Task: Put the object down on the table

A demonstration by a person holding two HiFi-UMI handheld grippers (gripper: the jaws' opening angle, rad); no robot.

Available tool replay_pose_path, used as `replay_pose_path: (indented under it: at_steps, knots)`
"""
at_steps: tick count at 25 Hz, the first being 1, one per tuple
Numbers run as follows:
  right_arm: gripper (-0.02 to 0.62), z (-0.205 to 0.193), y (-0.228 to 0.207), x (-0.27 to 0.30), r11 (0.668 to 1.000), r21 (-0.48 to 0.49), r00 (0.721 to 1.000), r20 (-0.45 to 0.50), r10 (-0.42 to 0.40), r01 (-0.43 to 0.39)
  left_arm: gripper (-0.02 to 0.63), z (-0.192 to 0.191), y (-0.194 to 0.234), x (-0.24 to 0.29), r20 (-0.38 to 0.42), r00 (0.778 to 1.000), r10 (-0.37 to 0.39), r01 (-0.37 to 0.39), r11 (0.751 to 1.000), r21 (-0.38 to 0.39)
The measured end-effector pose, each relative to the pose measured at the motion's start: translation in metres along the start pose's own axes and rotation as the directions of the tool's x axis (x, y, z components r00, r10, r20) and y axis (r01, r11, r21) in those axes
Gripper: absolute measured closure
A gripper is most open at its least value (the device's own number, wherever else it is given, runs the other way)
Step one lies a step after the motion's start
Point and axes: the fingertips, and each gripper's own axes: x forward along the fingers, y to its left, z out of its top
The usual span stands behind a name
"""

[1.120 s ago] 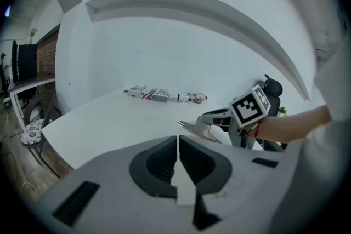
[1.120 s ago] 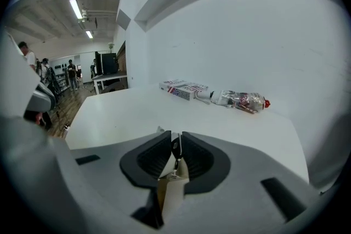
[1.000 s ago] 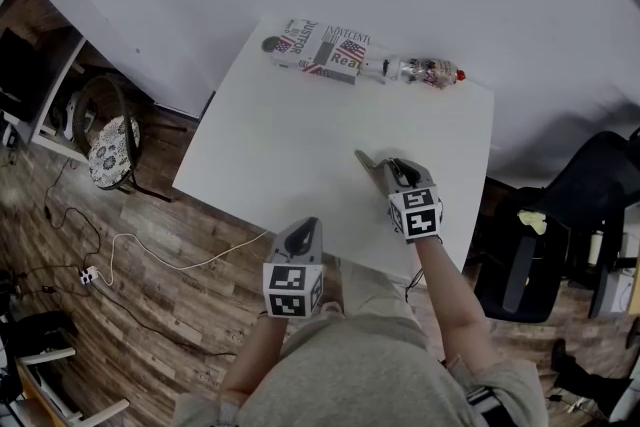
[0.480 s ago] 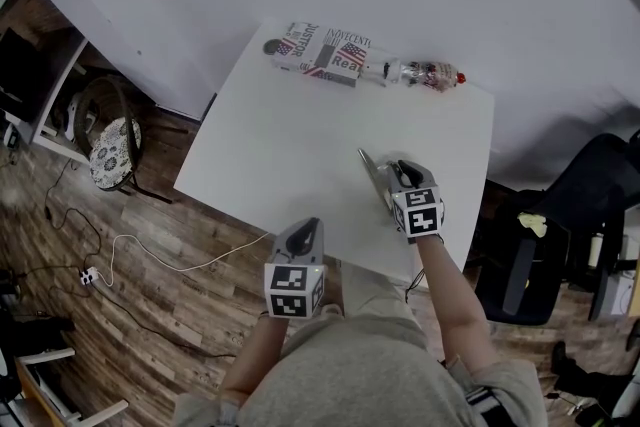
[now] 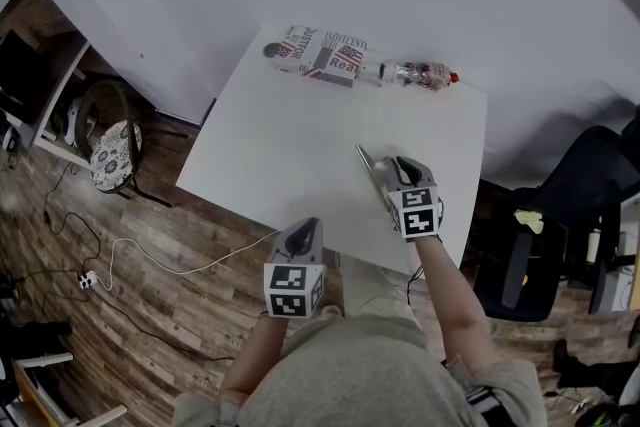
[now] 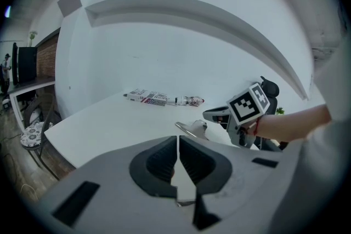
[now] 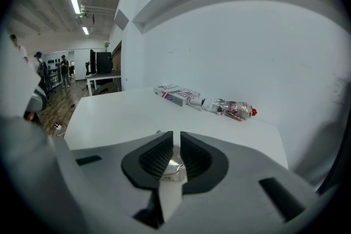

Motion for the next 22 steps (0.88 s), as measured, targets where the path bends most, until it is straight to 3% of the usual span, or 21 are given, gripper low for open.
replay_pose_path:
  at_steps: [7,22]
  knots:
    - [0.59,0.02,0.021,-0.047,1.0,0.008,0.997,0.074,0.002,-0.002,0.591,-0.004,-0.009,-0.028,0.021,1.0,-0.011,0.01,1.0,0.007]
    - [0.592,0.037,0.078,-0.162,0.999,0.014,0.977,0.206,0.048,-0.052,0.591,-0.021,-0.031,-0.093,0.063,0.998,-0.014,0.012,1.0,0.023]
